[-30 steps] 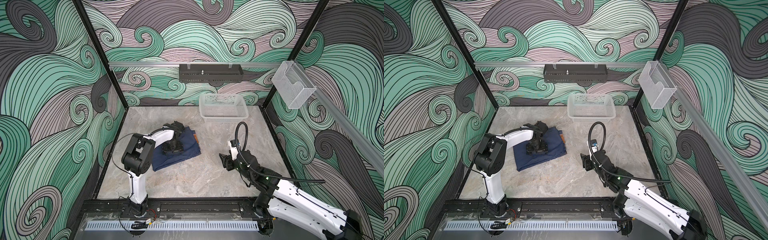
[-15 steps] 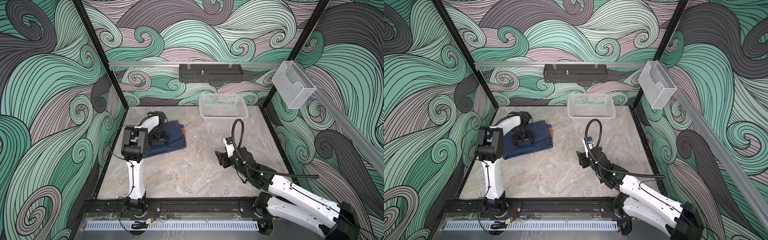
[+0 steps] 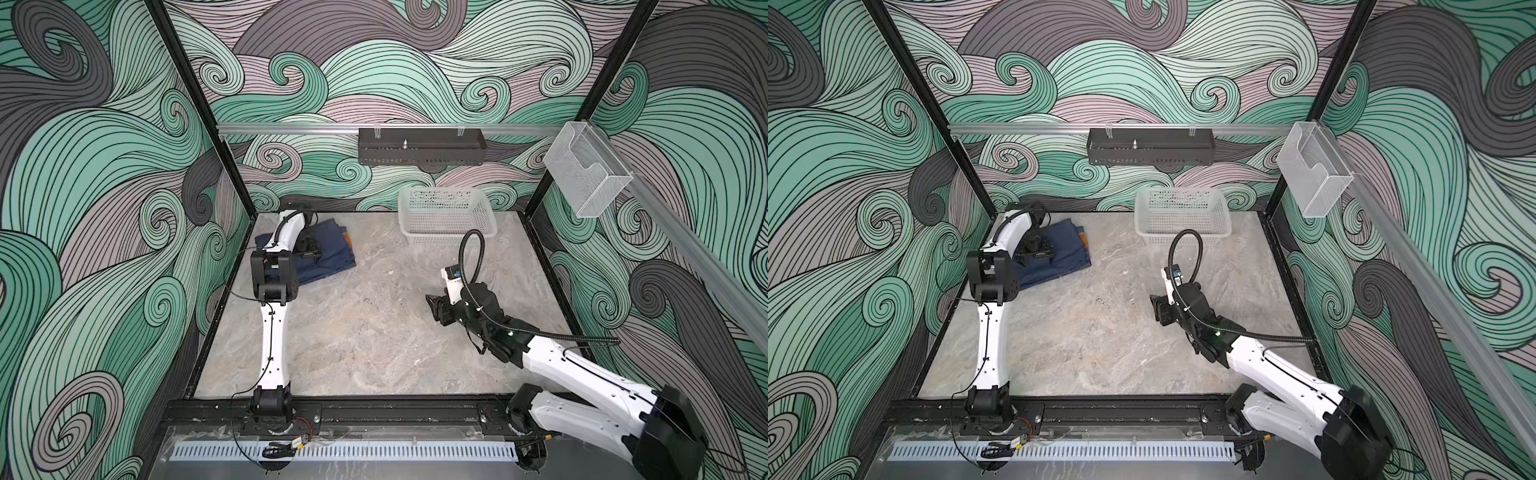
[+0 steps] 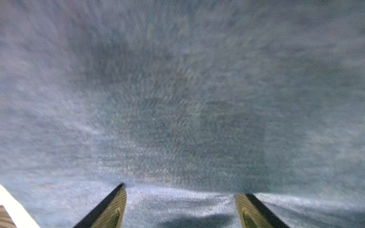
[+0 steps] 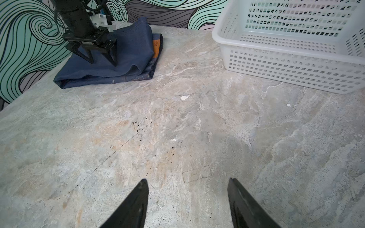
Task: Fold and stack the trousers
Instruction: Move the trousers to the top-left of the table.
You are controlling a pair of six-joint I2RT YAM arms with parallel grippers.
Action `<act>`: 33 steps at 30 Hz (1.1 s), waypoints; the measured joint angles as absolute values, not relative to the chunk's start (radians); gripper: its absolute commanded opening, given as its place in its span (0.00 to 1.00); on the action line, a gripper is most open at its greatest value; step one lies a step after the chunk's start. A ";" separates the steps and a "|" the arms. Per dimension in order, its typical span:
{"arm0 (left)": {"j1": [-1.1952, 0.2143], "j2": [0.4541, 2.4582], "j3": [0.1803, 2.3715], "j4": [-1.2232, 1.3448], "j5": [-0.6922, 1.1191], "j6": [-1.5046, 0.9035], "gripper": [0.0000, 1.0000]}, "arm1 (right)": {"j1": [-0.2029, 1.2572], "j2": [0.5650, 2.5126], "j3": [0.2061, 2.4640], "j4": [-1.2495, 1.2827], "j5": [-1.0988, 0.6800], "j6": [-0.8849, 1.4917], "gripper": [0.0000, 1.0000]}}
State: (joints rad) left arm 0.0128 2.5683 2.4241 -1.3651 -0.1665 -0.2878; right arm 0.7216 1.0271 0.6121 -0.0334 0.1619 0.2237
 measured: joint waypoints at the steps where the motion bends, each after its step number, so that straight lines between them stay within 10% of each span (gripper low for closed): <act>1: 0.020 2.589 2.464 -1.370 -0.178 -0.276 0.88 | 0.716 1.035 0.616 -0.025 0.155 0.223 0.64; 13: 0.070 2.634 2.637 -1.335 -0.181 -0.187 0.92 | 0.677 1.130 0.627 0.020 0.093 0.218 0.65; 25: 0.069 1.997 1.934 -1.108 0.012 -0.300 0.87 | 0.675 1.103 0.632 0.016 0.070 0.242 0.65; 33: 0.080 2.030 1.651 -1.101 0.088 -0.404 0.87 | 0.675 1.061 0.632 0.001 0.065 0.252 0.64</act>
State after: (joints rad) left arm 0.0799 2.0304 1.6512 -1.1007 0.0883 -0.4038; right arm 0.6746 1.0607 0.6319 0.0013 0.0650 0.2523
